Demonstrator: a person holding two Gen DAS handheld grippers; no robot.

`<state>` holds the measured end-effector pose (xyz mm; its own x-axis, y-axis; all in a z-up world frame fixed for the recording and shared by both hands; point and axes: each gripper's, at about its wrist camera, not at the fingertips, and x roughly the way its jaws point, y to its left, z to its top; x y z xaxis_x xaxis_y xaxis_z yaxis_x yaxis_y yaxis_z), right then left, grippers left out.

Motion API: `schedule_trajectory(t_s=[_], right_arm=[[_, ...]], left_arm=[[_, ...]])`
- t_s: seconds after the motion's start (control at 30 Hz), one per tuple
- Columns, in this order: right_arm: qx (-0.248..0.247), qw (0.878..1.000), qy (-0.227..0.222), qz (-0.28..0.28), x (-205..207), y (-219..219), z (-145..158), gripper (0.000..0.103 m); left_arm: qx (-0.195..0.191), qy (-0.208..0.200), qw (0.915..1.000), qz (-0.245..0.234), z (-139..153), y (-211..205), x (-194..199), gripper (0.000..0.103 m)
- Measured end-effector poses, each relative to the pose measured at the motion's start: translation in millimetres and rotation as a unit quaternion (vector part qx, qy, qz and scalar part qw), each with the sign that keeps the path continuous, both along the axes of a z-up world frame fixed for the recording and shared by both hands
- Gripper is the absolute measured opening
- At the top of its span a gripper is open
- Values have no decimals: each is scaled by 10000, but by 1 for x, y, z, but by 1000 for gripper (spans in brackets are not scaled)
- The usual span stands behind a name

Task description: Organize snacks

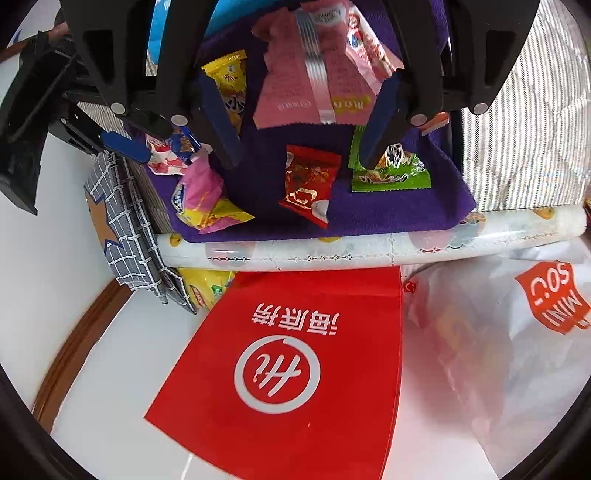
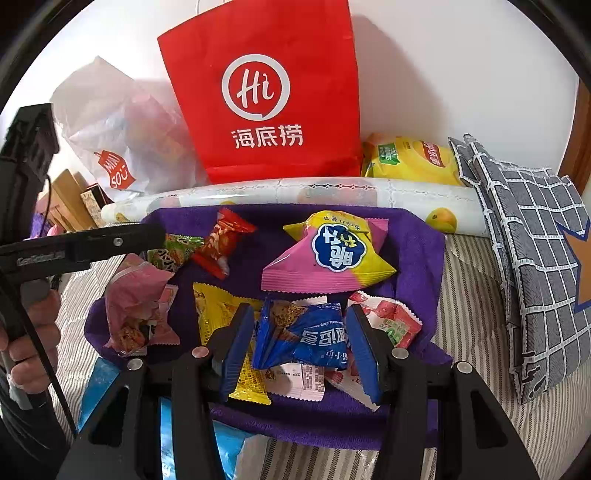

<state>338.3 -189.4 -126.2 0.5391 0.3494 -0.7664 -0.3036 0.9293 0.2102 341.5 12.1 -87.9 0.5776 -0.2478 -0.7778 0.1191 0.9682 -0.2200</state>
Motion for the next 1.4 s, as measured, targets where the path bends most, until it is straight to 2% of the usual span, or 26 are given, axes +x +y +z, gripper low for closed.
schedule_trajectory(t_s=[0.17, 0.3, 0.43, 0.57, 0.63, 0.73, 0.87, 0.93, 1.1, 1.17, 1.4], right_arm=[[33, 9999, -2, -159, -7, -2, 14, 52], [-79, 9991, -193, -374, -31, -5, 36, 53], [-144, 9972, -322, -654, -56, -11, 56, 62], [-3, 9949, -437, -908, -89, -22, 81, 70], [14, 9940, -515, -963, -105, -25, 92, 78], [-55, 9926, -657, -1021, -133, -28, 107, 83], [-124, 9909, -716, -1136, -171, -32, 118, 85], [-174, 9895, -857, -1154, -191, -34, 124, 92], [-117, 9865, -1129, -1177, -233, -39, 136, 102], [-114, 9862, -1123, -1208, -243, -40, 138, 103], [-83, 9850, -1169, -1269, -281, -47, 141, 103]], left_arm=[[19, -128, 9999, 71, 12, 0, -24, 71], [111, -212, 9997, 109, 23, -2, -46, 76], [137, -288, 9994, 127, 35, -4, -74, 81], [133, -384, 9990, 204, 47, -5, -108, 85], [202, -506, 9982, 258, 53, -6, -128, 87], [213, -671, 9971, 306, 63, -7, -155, 90], [212, -831, 9959, 271, 73, -14, -192, 95], [257, -902, 9951, 300, 76, -18, -209, 95], [415, -1038, 9931, 348, 80, -26, -243, 97], [431, -1125, 9919, 402, 84, -27, -259, 102], [553, -1414, 9872, 487, 96, -33, -301, 102]])
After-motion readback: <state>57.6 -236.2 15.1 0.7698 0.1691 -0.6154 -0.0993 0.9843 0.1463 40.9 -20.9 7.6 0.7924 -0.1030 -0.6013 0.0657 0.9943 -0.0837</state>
